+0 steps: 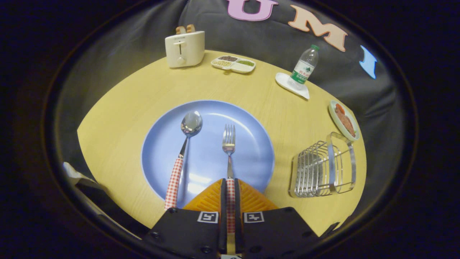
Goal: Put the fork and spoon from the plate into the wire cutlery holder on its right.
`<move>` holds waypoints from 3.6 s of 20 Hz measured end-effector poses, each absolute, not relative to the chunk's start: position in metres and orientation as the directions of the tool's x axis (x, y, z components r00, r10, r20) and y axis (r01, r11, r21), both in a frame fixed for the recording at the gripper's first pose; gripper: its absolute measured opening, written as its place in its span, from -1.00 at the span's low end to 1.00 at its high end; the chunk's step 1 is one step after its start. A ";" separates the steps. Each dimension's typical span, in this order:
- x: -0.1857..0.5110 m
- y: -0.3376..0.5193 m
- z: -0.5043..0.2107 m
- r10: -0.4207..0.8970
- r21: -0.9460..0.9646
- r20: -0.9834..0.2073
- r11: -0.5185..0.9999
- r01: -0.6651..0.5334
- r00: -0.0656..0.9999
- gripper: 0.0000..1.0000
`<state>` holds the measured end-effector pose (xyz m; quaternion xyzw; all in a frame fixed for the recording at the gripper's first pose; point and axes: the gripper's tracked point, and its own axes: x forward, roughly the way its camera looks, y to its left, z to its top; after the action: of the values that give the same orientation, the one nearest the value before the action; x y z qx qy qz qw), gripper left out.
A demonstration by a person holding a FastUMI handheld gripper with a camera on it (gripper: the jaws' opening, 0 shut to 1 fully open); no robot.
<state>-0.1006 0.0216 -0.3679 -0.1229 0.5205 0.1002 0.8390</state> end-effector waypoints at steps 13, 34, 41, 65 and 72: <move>-0.070 -0.024 -0.288 0.092 -0.092 -0.893 0.921 -0.378 0.440 -0.77; -0.102 -0.149 -0.269 -0.029 -0.131 -0.978 0.856 -0.501 0.205 -0.77; -0.094 -0.150 -0.284 -0.069 -0.111 -0.993 0.816 -0.568 0.095 -0.77; -0.056 -0.106 -0.267 0.040 -0.081 -0.971 0.874 -0.479 0.237 1.00; -0.037 -0.047 -0.246 0.143 -0.075 -0.891 0.890 -0.451 0.431 1.00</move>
<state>-0.0366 -0.0467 -0.2460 -0.1531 0.5026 0.1783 0.8320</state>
